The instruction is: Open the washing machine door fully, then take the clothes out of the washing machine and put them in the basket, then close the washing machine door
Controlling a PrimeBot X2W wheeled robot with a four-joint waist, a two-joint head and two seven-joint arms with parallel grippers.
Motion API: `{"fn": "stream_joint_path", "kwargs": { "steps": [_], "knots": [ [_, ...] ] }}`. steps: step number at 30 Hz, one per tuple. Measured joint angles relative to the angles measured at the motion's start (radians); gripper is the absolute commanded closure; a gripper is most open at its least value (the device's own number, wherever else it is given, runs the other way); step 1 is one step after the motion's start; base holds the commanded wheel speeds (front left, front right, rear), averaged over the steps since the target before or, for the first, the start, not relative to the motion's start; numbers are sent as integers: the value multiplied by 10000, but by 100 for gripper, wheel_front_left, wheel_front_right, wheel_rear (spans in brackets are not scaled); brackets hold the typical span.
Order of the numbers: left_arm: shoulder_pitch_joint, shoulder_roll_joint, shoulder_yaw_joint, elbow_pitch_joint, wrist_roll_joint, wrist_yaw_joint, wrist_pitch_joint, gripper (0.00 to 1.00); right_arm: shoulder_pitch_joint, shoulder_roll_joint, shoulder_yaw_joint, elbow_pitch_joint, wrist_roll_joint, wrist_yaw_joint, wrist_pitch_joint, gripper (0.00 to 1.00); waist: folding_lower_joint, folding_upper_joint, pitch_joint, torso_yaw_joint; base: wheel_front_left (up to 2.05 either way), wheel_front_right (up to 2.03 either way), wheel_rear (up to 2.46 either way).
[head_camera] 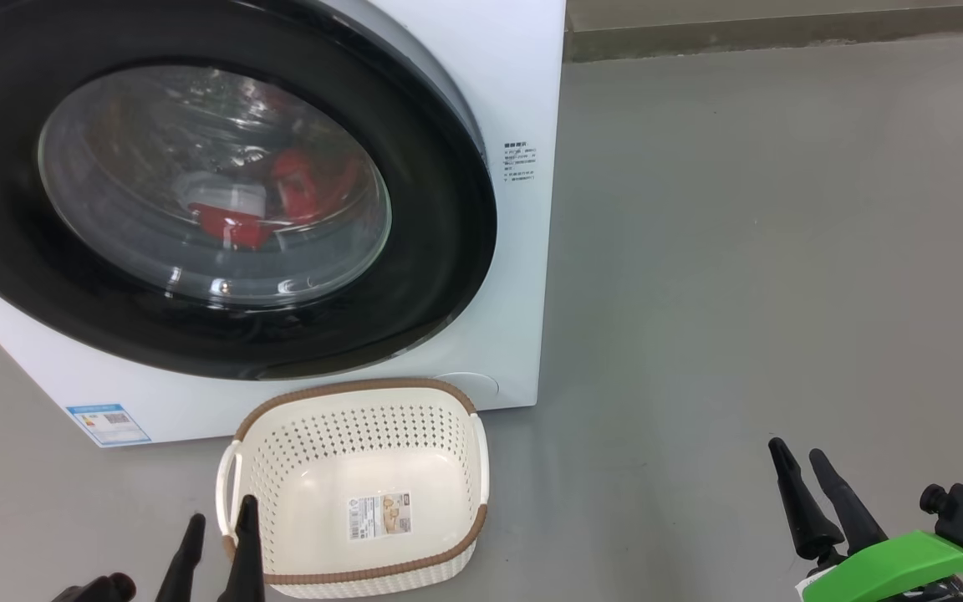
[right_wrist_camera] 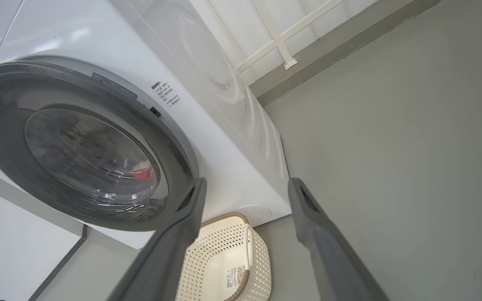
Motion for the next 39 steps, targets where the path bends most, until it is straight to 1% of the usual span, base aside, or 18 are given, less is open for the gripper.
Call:
{"fn": "stream_joint_path", "kwargs": {
  "steps": [14, 16, 19, 25, 37, 39],
  "knots": [
    [185, 38, -117, -199, 1695, 36, -437, 0, 86, -261, 144, -159, -1258, 2, -407, 0, 0, 0, 17, 15, 0, 0, 0],
    [187, 40, -125, -221, 1799, 36, -451, 0, 131, -278, 153, -167, -1371, 0, -447, 0, 0, 0, 19, 19, 0, 0, 0],
    [198, 46, -142, -311, 2299, 90, -587, 0, 209, -320, 242, -198, -1668, 0, -568, 0, 0, 0, 26, 27, 0, 0, 0],
    [268, 46, -138, -357, 2801, 88, -702, 0, 209, -403, 278, -251, -2094, 2, -677, 0, 0, 0, 51, 26, 0, 0, 0],
    [420, 36, -92, -372, 4038, -25, -1053, 0, 624, -523, 61, -337, -3016, 2, -1034, 0, 0, 0, 29, 81, 0, 0, 0],
    [487, 38, -54, -370, 4165, -121, -1131, 0, 625, -529, 36, -357, -3101, 2, -1091, 0, 0, 0, 29, 82, 0, 0, 0]
  ]
}}
